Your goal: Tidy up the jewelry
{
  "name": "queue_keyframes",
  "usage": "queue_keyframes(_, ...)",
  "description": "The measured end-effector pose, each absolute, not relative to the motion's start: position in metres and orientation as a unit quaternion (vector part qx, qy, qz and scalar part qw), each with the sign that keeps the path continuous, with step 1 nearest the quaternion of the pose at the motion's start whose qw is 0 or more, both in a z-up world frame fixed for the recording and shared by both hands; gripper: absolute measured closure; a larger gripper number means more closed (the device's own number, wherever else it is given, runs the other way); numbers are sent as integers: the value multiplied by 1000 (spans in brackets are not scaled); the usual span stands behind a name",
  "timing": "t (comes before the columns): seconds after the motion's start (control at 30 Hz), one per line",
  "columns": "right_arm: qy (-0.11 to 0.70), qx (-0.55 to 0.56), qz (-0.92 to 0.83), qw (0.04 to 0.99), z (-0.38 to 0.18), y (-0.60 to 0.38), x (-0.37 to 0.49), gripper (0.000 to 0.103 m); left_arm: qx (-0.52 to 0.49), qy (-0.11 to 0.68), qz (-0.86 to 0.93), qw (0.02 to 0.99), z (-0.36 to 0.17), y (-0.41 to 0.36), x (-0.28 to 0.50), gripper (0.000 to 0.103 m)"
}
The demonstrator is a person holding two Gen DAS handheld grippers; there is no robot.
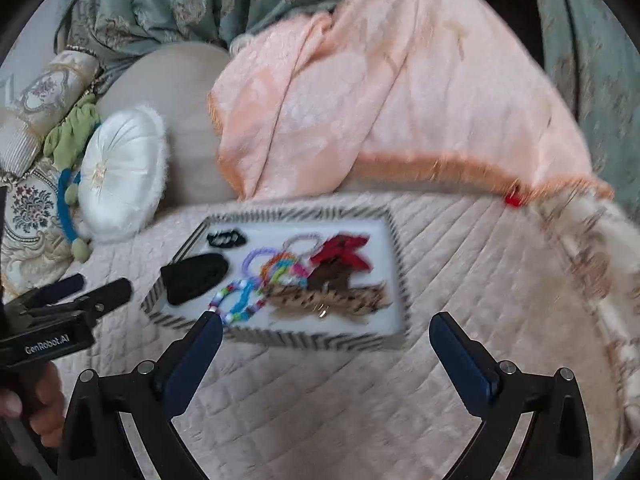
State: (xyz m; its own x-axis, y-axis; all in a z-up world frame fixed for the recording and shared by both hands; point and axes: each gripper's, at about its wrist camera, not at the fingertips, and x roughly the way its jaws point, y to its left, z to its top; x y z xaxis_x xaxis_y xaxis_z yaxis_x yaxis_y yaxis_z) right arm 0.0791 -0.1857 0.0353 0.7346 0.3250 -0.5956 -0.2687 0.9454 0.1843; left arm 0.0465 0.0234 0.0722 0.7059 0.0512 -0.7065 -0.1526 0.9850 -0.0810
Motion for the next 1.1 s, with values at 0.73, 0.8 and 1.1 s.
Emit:
queue_keyframes(0.73, 366, 15, 122, 922, 24, -170, 87, 0, -15, 381, 87, 920, 68, 10, 49, 1)
queue_keyframes(0.8, 366, 15, 123, 923, 23, -171, 87, 0, -17, 379, 89, 921, 68, 11, 48, 1)
queue_keyframes(1.1, 365, 14, 122, 923, 24, -173, 85, 0, -23, 386, 82, 918, 66, 10, 48, 1)
